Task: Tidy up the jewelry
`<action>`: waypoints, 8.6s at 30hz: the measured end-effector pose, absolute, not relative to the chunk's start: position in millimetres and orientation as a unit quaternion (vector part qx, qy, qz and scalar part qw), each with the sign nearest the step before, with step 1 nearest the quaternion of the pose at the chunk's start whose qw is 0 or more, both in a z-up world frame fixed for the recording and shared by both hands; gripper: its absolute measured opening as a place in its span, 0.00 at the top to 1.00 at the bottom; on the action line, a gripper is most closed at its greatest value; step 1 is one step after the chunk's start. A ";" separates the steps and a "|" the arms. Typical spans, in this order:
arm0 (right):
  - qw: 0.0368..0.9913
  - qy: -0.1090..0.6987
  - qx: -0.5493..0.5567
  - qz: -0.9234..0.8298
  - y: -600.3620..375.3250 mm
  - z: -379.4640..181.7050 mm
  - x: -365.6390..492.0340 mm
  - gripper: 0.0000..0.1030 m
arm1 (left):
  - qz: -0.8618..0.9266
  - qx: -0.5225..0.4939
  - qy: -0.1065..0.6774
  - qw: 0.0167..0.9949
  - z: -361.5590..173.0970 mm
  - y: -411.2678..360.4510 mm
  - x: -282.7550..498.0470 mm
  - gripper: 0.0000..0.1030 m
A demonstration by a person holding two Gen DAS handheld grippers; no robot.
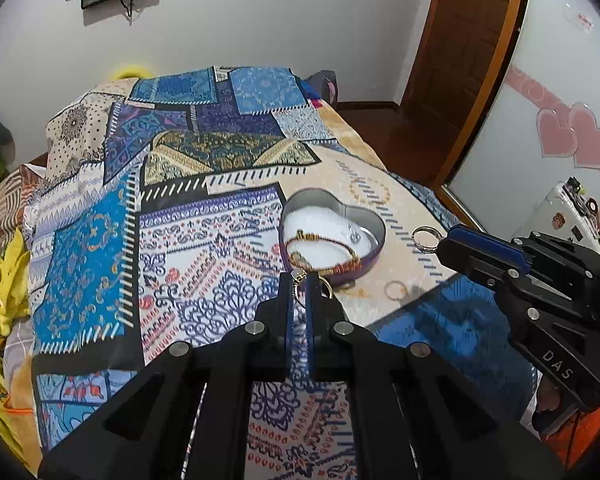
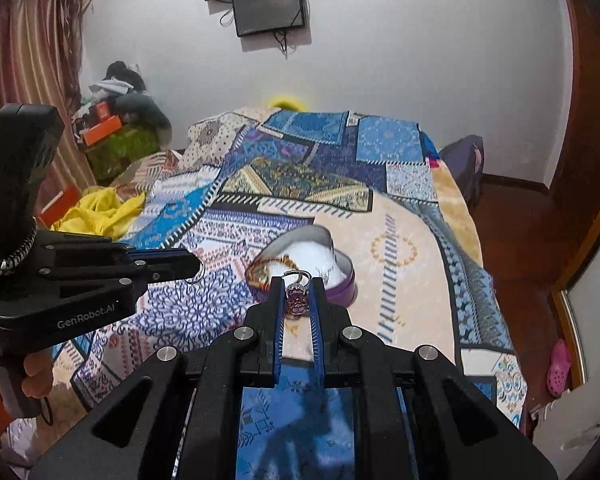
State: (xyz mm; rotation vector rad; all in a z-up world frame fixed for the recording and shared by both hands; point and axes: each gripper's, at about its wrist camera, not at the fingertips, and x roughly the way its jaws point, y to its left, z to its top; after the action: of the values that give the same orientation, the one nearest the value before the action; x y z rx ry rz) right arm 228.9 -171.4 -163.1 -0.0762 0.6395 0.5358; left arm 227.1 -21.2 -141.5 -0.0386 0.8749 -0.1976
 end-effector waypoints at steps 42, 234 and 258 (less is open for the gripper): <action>0.876 0.385 -0.049 0.287 -151.1 -199.9 300.5 0.89 | -0.128 -0.038 0.468 0.874 -183.1 -28.6 300.7 0.96; 0.903 0.357 -0.083 0.225 -144.9 -180.0 277.0 0.72 | -0.134 -0.096 0.409 0.897 -130.9 -17.3 265.8 0.86; 0.973 0.054 -0.008 0.223 -189.3 -17.1 93.4 0.72 | -0.043 -0.013 0.134 0.990 25.1 -15.8 70.7 0.57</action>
State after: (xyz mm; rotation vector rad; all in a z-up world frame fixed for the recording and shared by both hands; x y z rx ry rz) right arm 93.4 -189.3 -17.1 -0.0162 0.1089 0.4492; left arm 70.7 -15.8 25.1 -0.0259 0.2679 -0.0855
